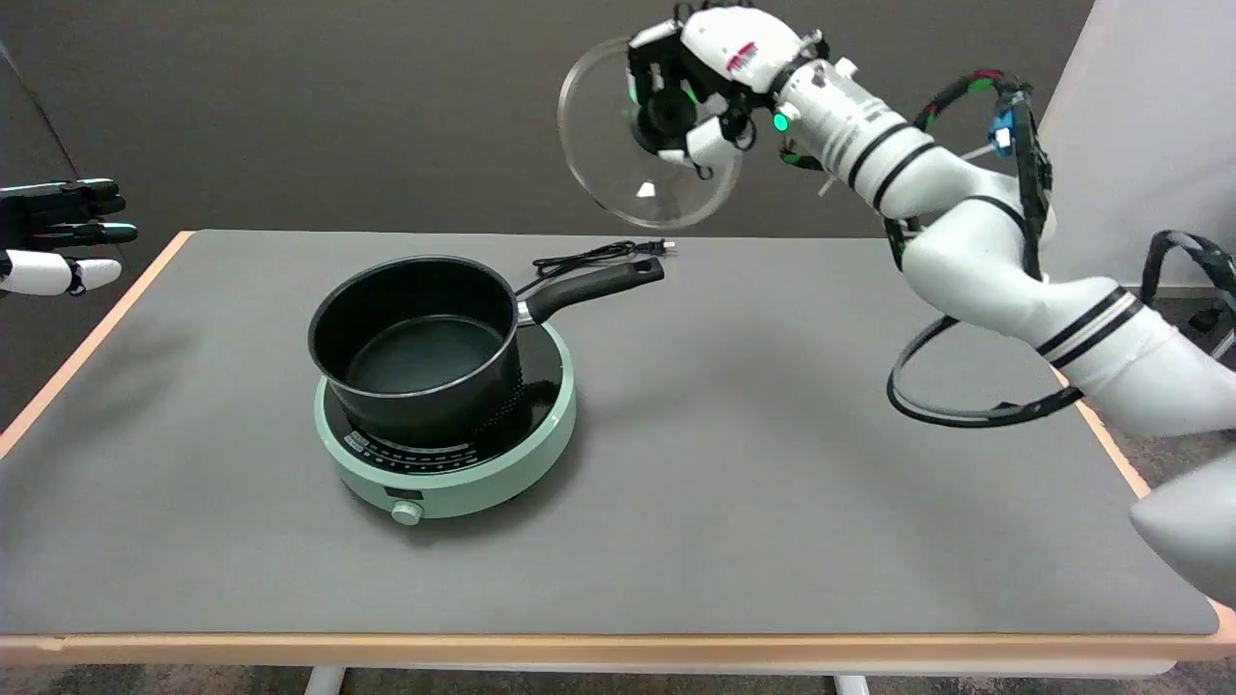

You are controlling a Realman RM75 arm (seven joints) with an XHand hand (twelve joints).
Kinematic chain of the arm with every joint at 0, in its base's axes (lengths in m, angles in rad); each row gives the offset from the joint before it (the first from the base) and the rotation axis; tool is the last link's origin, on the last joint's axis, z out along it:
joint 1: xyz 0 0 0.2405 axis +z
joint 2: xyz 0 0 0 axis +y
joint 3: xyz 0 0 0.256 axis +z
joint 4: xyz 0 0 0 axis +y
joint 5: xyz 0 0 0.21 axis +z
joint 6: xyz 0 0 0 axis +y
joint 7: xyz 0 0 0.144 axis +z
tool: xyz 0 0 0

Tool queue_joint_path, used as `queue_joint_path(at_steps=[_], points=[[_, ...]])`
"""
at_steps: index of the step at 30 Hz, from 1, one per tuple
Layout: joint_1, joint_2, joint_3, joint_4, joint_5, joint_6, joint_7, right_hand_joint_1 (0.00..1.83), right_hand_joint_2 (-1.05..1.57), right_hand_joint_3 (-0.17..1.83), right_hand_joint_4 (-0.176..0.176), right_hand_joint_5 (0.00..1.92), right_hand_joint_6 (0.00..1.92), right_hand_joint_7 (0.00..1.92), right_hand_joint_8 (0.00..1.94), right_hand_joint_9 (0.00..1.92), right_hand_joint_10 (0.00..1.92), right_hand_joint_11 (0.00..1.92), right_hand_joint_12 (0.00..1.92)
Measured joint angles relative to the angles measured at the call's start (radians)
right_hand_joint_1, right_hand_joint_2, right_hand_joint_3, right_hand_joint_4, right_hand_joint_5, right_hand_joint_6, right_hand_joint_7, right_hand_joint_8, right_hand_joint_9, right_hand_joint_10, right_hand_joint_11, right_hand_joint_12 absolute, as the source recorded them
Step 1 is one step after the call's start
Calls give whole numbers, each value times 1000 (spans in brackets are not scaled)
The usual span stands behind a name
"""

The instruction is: Place the pot lid onto the soup pot.

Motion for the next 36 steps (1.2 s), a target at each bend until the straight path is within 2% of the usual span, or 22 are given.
queue_joint_path(at_steps=[10,20,36], points=[[117,-44,-99,16,42,-44,67,1360,832,668,176,651,1251,895,1335,856,1738,683,1755],[187,-119,-141,11,78,-73,112,1351,865,646,176,603,1259,857,1386,808,1792,604,1837],[283,-214,-218,-26,126,-125,161,1351,865,646,176,611,1248,857,1386,802,1796,600,1837]])
